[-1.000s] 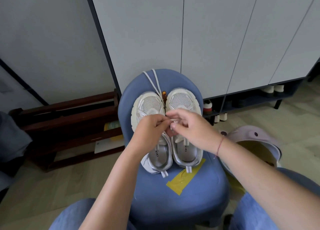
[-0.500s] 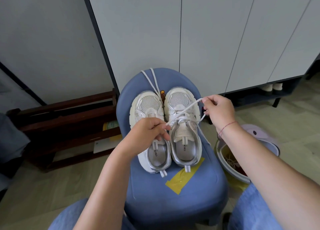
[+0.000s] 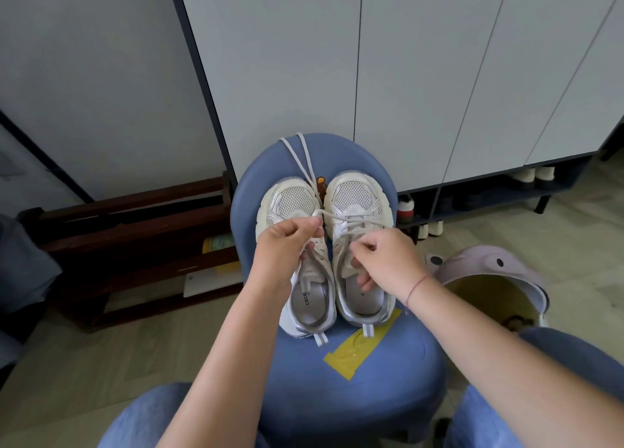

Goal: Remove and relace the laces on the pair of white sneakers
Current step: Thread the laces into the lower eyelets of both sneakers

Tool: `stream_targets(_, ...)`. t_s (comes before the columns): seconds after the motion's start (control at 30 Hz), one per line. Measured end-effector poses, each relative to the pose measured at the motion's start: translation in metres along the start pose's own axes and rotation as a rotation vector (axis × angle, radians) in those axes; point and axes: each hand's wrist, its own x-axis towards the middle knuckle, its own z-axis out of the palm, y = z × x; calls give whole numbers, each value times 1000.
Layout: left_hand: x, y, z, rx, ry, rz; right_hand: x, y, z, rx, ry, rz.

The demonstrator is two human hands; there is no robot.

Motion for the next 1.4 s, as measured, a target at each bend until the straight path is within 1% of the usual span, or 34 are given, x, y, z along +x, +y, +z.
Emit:
stream_targets(0.07,0,0,2,11,65,11,5,0,6,34,24,29)
stream_targets(0.17,-2,0,5,38,90,22,11,1,16,184,29,87)
stream_targets(0.23,-2,0,5,19,75,24,14,3,23,251,50,114)
stream_targets(0.3,0,-2,5,-54,30,31,15,7,27,299,67,138)
stream_targets(0.4,2,-6,4,-128,0,24,15,10,25,395,59,160)
stream_targets(0.47,4,-9,4,-51,22,43,15,10,23,456,42,173)
stream_targets(0.53,6,-12,4,105,48,86,14,10,21,510,27,188)
stream_targets(0.63,7,-16,9,329,33,141,13,11,19,570,12,212)
stream_targets(0.73,6,-18,16,481,29,185,12,11,17,593,13,223)
stream_targets(0.93,7,-21,19,568,70,232,10,11,16,591,15,207)
stream_targets(1.03,7,-21,22,659,84,271,10,11,15,589,20,208)
stream_targets(1.23,13,-24,21,810,66,324,11,12,16,593,22,215)
stream_targets(1.4,16,-19,21,856,36,324,12,12,16,573,7,199)
